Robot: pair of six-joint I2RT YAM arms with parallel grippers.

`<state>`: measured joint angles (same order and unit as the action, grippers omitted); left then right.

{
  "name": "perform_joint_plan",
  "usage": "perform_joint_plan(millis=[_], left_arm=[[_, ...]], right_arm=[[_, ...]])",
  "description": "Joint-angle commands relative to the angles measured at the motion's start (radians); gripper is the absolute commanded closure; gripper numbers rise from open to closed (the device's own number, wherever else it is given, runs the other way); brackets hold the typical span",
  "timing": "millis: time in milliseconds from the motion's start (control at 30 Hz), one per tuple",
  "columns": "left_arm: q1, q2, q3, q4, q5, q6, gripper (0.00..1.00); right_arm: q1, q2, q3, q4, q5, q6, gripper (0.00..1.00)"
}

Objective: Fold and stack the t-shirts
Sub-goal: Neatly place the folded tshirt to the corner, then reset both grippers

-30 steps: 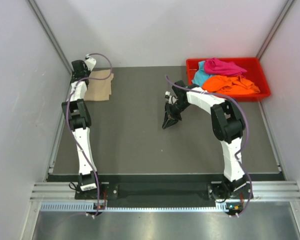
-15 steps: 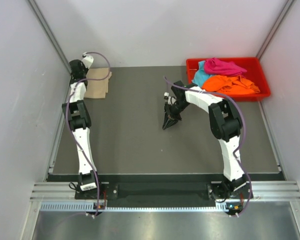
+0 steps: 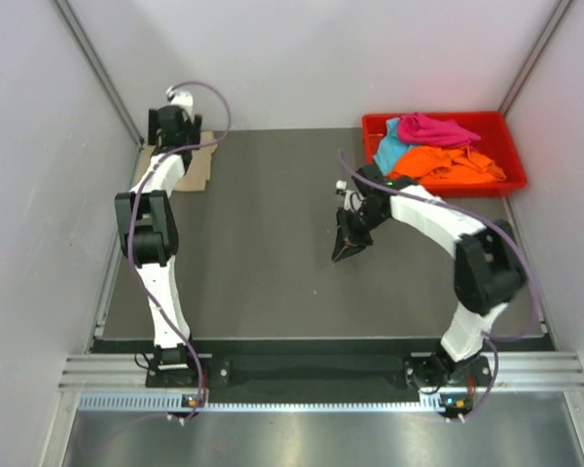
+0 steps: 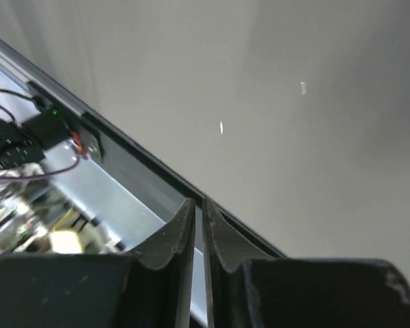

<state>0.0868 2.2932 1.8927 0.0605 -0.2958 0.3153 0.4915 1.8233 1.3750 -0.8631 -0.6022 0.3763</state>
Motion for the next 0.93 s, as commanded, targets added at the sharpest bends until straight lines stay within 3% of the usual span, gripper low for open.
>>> perform_joint_plan(millis=[0,100,133,300,400,467,500,567,600,667,767,833,900], left_arm=[[-0.198,-0.318,-0.185,0.059,0.082,-0.311,0.01],[-0.342,-0.538,-0.455,0.053,0.165,-0.494,0.01],[-0.376,-0.657,-0.613,0.058,0.182,-0.554,0.01],[-0.568,-1.035,-1.073,0.061,0.239,-0.943,0.01],[-0.63,-1.391,-1.362,-0.031,0.248,-1.16,0.01],[-0.637,-1.551,-1.457,-0.124,0.262,-1.26,0.01],[-0.642,-1.728,-1.497,-0.163,0.256,-1.338,0.01],[-0.642,-1.918,-1.599,-0.293,0.236,-1.406,0.01],[-0.642,-2.107,-1.645,-0.333,0.21,-1.464,0.01],[-0.642,-2.277,-1.682,-0.483,0.182,-1.524,0.01],[-0.642,-2.151,-1.644,-0.444,0.323,-1.472,0.01],[-0.642,-2.181,-1.693,-0.345,0.378,-1.513,0.01],[-0.642,-2.279,-1.797,-0.166,0.403,-1.636,0.01]], right_arm=[[0.002,-0.314,-0.166,0.117,0.134,0.041,0.9],[-0.005,-0.544,-0.38,0.211,0.212,0.107,0.86],[-0.008,-0.603,-0.487,0.258,0.225,0.13,0.84],[-0.034,-0.93,-0.735,0.346,0.298,0.245,0.58],[-0.05,-1.039,-0.838,0.366,0.329,0.279,0.48],[-0.054,-1.097,-0.915,0.406,0.332,0.324,0.43],[-0.057,-1.111,-0.941,0.426,0.323,0.344,0.4],[-0.057,-1.141,-1.031,0.524,0.261,0.404,0.37],[-0.057,-1.165,-1.097,0.565,0.239,0.429,0.34],[-0.059,-1.212,-1.161,0.676,0.205,0.511,0.31],[-0.059,-1.283,-1.281,0.818,0.15,0.593,0.24],[-0.059,-1.369,-1.347,0.88,0.134,0.628,0.22],[-0.057,-1.473,-1.367,0.868,0.13,0.644,0.01]])
